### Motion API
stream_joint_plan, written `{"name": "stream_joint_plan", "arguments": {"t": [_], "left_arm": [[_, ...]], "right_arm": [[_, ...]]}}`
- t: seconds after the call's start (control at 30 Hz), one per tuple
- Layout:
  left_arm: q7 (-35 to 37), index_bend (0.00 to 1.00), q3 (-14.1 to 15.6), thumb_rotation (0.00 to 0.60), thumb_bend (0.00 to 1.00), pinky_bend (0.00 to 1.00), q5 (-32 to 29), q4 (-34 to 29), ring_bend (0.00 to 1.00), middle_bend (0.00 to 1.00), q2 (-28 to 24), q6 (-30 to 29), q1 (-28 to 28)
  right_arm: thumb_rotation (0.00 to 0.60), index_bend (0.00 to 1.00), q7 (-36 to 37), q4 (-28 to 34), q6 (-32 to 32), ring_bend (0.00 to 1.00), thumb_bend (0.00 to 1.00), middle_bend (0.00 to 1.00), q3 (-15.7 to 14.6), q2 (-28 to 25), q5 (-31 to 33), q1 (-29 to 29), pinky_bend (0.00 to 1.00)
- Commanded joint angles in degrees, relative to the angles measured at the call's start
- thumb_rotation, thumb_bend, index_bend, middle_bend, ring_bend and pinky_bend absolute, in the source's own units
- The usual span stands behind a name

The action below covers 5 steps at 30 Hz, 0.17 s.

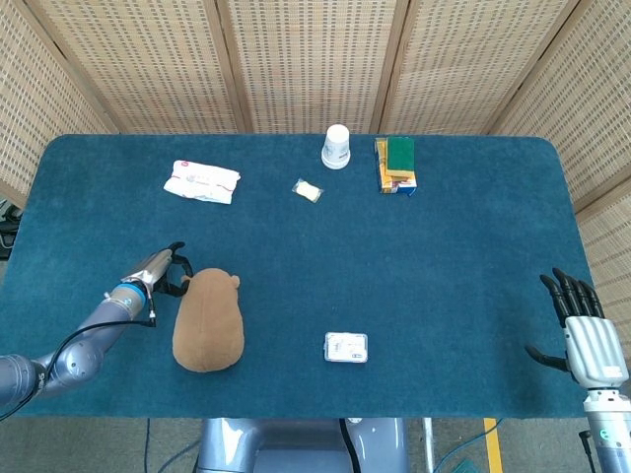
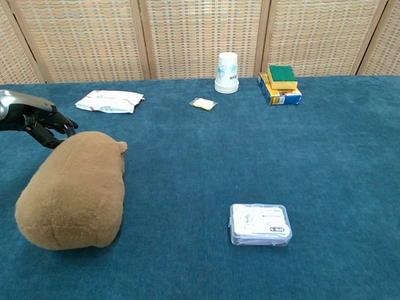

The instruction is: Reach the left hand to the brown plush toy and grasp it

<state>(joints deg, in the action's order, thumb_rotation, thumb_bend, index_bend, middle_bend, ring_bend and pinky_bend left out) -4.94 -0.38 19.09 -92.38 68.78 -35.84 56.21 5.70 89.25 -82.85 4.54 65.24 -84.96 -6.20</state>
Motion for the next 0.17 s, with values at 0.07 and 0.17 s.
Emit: {"name": "stream_joint_plan", "arguments": {"t": [0.07, 0.17], "left_arm": [[0.1, 0.58, 0.0, 0.6, 0.53, 0.0, 0.3, -0.4, 0.0, 0.0, -0.5, -0.1, -0.2], [0.3, 0.58, -0.2, 0.6, 0.53, 0.0, 0.6, -0.7, 0.0, 0.0, -0.6, 0.0, -0.3]], "right_arm": [[0.6, 0.0, -0.2, 0.1, 0.0, 0.0, 0.14, 0.0, -0.1, 0.0, 0.0, 0.0, 0.0], [0.6, 0.0, -0.2, 0.1, 0.0, 0.0, 0.14, 0.0, 0.0, 0.0, 0.0, 0.0, 0.0]]}}
